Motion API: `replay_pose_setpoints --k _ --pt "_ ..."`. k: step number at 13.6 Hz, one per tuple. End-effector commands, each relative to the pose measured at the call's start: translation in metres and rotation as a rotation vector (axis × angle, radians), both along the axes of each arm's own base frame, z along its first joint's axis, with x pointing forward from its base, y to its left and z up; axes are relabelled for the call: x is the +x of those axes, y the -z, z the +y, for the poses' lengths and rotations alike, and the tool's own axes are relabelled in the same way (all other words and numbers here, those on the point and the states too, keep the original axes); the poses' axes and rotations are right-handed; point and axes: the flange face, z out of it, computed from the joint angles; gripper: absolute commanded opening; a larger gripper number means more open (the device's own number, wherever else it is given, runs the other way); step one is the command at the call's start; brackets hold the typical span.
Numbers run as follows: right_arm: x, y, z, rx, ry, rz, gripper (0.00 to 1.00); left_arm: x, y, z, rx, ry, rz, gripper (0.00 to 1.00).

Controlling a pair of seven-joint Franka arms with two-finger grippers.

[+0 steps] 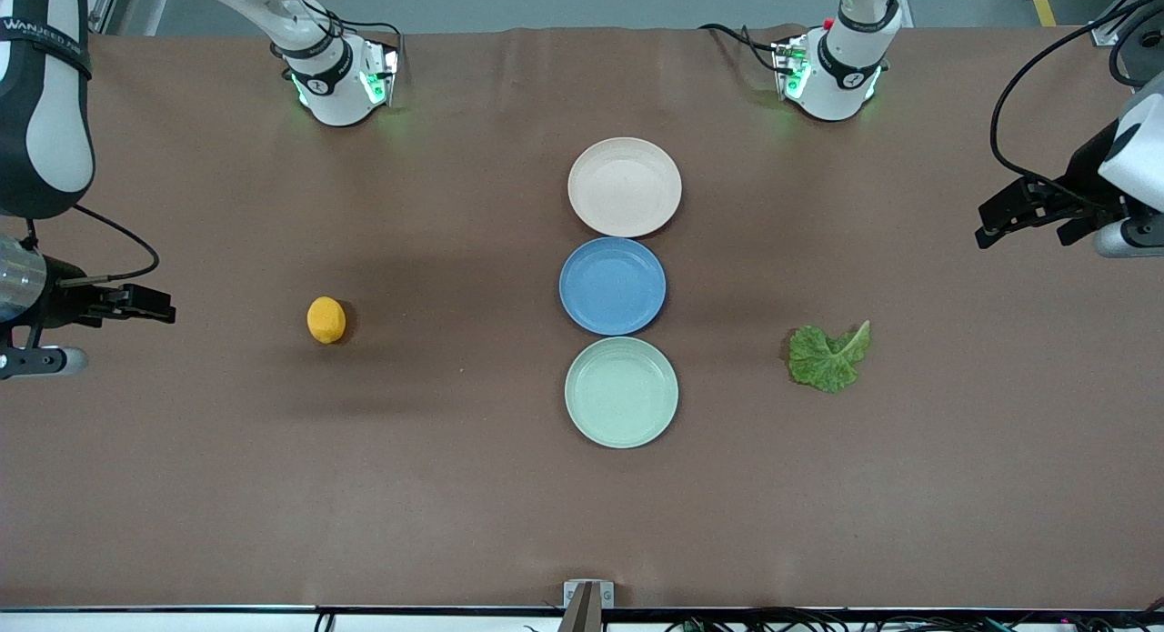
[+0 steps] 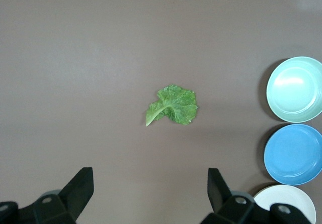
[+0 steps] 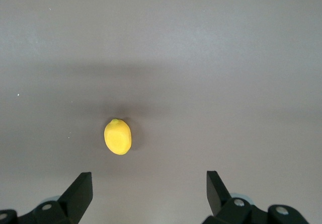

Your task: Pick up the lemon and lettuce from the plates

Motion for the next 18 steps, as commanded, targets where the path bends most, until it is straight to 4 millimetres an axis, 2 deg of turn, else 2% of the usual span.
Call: replay_pose_setpoints --k 1,3,5,12,14,18 --pt "-0.002 0.003 0.001 0.004 0.000 0.045 1.00 0.002 -0.011 -0.003 -0.009 0.018 -0.007 1.00" --pt "-0.012 -0.008 0.000 0.019 0.006 0.052 1.00 0.002 -0.012 -0.003 -0.014 0.018 -0.009 1.00" --pt "-0.033 -0.021 -0.011 0.049 0.028 0.039 1.00 0.001 -0.013 -0.003 -0.015 0.021 -0.010 1.00" --pt "-0.094 -0.057 0.002 0.049 0.004 0.007 1.00 0.001 -0.012 -0.001 -0.016 0.014 -0.009 1.00" --pt "-0.104 -0.068 0.013 0.043 -0.020 -0.009 1.00 0.002 -0.011 0.000 -0.017 0.011 -0.007 1.00" --pt "-0.111 -0.083 0.016 0.040 -0.025 -0.036 1.00 0.002 -0.011 0.000 -0.016 0.011 -0.005 1.00"
